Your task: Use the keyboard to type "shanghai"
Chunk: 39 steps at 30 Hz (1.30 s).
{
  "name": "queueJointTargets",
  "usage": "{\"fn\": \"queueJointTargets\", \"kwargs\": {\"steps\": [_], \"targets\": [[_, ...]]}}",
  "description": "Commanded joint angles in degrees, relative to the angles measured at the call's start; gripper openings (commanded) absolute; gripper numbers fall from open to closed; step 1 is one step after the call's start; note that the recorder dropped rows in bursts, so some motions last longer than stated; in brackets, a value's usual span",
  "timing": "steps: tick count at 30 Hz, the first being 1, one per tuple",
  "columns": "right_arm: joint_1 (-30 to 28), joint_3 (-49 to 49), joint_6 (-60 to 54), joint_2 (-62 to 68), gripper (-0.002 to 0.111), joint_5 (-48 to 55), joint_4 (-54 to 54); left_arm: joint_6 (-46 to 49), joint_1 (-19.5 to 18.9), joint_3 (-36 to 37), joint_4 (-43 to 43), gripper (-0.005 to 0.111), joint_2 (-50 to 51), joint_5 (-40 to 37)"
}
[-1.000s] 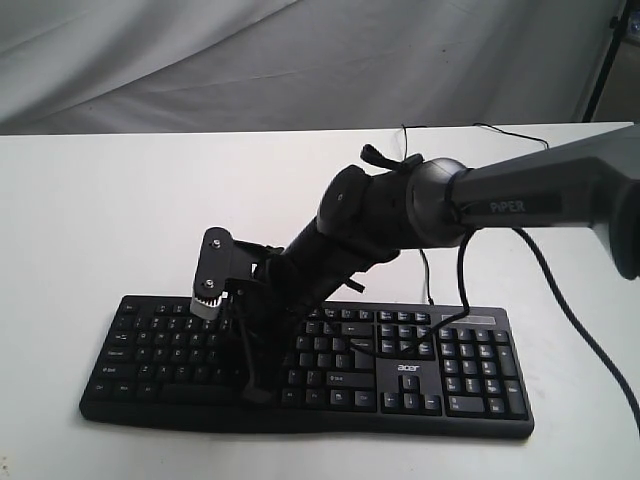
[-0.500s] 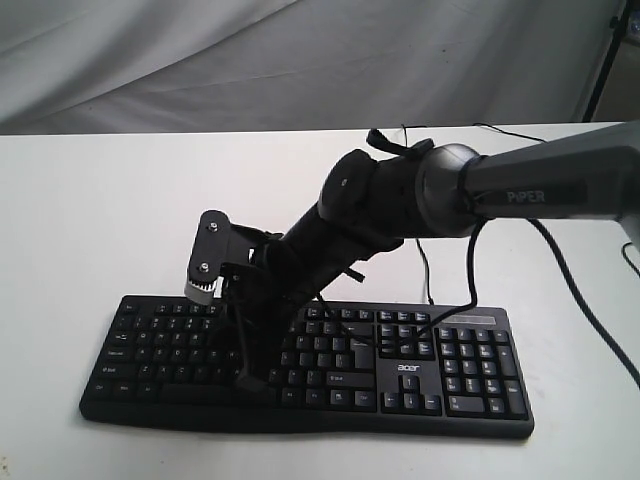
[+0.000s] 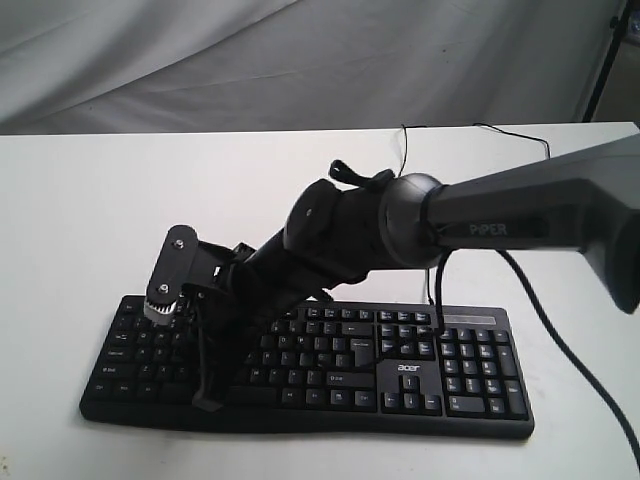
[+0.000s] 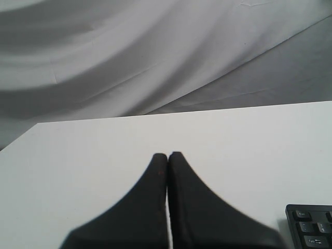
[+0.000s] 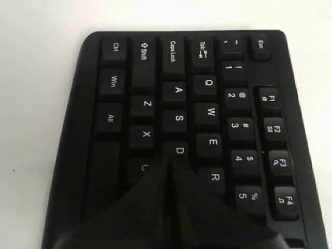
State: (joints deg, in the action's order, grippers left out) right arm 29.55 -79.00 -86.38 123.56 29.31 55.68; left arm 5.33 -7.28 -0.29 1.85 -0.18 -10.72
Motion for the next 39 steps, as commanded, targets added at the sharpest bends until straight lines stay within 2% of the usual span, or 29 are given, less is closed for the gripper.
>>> {"fn": "queueJointTargets", "kwargs": {"steps": [1,14,19,39], "targets": [[1.1,-2.2,1.4,0.0,0.0,-0.4,0.7,-0.2,0.2,0.3,0.0,0.001,0.2,0.2],[4.5,-15.2,9.1,6.7,0.0,2.3,-2.7,-0.2,0.2,0.3,0.0,0.001,0.2,0.2],[4.5,-15.5,14.5,6.9,0.0,2.7,-9.6,-0.2,0.2,0.3,0.0,0.001,0.2,0.2],[4.5,-15.7,12.7,8.9,0.0,0.7,-9.1,-0.2,0.2,0.3,0.0,0.001,0.2,0.2]]}}
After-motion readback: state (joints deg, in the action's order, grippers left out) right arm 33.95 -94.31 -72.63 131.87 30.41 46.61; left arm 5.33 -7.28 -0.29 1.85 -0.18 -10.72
